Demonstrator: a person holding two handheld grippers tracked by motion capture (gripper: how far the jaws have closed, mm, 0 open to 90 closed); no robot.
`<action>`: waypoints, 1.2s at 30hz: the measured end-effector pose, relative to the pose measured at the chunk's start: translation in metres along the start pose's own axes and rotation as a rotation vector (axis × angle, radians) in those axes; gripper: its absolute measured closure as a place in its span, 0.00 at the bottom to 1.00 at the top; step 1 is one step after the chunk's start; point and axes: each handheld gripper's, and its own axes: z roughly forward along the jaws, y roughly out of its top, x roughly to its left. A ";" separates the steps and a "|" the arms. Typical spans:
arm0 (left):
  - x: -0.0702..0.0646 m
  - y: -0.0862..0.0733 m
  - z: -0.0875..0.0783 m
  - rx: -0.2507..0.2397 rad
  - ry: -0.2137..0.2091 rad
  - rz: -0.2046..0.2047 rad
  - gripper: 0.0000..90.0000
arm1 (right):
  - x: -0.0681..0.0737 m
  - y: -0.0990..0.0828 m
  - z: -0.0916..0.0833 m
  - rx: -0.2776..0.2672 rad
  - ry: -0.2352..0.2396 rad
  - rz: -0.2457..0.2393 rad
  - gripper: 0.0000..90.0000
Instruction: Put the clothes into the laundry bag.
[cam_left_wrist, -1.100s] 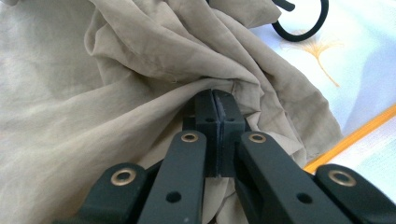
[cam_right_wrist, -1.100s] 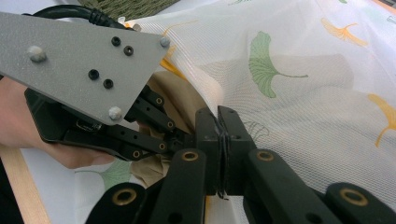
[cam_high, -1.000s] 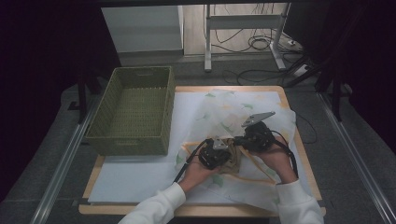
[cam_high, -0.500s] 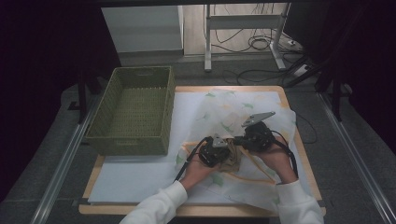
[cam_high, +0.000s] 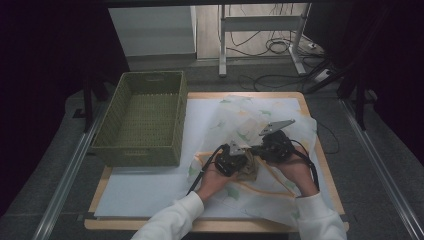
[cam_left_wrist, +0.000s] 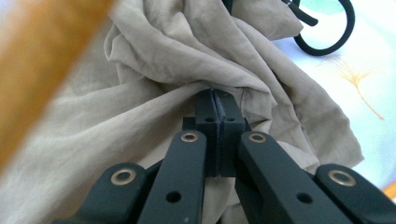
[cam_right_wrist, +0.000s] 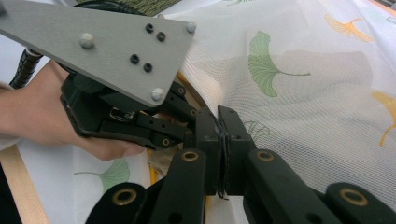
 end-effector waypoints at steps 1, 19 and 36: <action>-0.001 -0.001 -0.002 0.001 -0.006 -0.003 1.00 | 0.000 0.000 0.000 0.000 0.000 0.001 0.97; -0.027 -0.011 -0.029 0.003 -0.165 -0.011 1.00 | 0.000 0.000 0.001 0.005 -0.002 0.002 0.97; -0.035 -0.011 -0.005 0.056 -0.097 0.080 1.00 | 0.000 -0.001 0.001 0.007 -0.002 0.002 0.97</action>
